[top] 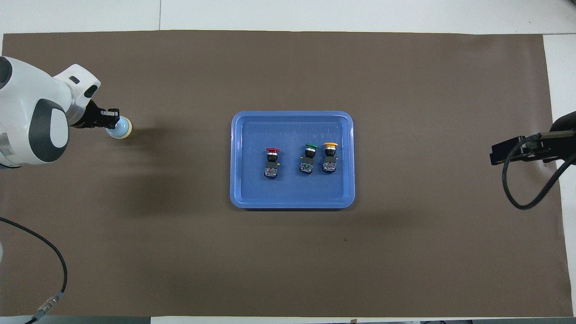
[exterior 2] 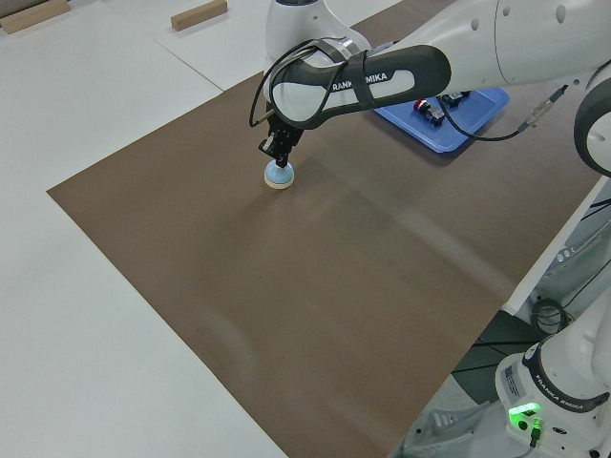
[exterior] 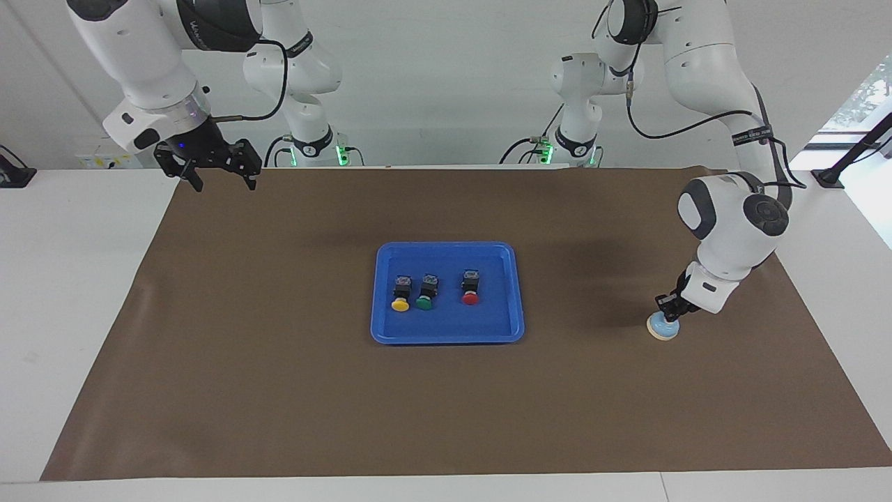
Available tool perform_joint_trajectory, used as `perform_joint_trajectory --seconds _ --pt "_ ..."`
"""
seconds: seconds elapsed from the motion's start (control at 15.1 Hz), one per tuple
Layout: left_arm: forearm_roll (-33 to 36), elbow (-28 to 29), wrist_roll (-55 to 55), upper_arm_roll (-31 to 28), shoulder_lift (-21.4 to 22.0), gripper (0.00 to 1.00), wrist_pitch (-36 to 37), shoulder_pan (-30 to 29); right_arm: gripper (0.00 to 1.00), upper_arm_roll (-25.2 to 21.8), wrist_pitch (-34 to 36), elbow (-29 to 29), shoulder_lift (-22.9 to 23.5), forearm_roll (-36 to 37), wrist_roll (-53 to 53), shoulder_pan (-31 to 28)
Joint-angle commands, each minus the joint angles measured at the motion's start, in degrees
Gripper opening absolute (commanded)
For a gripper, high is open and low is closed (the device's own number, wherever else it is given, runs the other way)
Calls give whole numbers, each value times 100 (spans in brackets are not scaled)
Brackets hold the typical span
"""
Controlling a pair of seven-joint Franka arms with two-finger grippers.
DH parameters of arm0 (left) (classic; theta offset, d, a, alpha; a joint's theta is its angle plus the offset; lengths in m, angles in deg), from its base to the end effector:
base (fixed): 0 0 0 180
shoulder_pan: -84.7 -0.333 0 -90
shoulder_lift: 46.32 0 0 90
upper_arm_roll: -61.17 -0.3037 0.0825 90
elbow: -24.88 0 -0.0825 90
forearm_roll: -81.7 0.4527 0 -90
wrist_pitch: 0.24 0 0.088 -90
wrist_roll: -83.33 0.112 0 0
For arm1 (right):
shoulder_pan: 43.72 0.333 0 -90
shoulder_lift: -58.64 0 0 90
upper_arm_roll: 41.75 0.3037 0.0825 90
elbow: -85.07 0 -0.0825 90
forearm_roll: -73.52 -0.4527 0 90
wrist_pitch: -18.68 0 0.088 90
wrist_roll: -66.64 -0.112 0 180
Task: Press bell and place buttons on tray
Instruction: 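Reach the left gripper to the silver bell and press it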
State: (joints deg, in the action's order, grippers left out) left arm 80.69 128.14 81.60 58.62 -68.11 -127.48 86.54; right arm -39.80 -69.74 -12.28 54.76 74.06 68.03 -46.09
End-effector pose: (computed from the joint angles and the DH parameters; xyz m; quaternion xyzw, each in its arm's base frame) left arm 0.6995 0.0066 0.2836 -0.9995 -0.0247 -0.0193 0.0009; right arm 0.5964 -0.0049 0.5772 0.9990 0.0084 -0.0442 0.0052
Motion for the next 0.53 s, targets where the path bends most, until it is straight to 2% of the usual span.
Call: perform_joint_trajectory --seconds 0.0,0.13,0.33,0.46 --pt "48 212 -63 0 -35 0 -372 -43 100 69 1 -64 -59 43 107 -97" --pt "48 116 -55 0 -35 0 -180 -52 100 69 1 -64 -59 43 116 -97" --pt "40 -559 -37 0 26 0 794 -122 100 69 1 -64 -59 43 116 -97" --pt "40 -728 -2 -17 323 0 1278 -140 100 69 1 -64 -59 43 107 -97"
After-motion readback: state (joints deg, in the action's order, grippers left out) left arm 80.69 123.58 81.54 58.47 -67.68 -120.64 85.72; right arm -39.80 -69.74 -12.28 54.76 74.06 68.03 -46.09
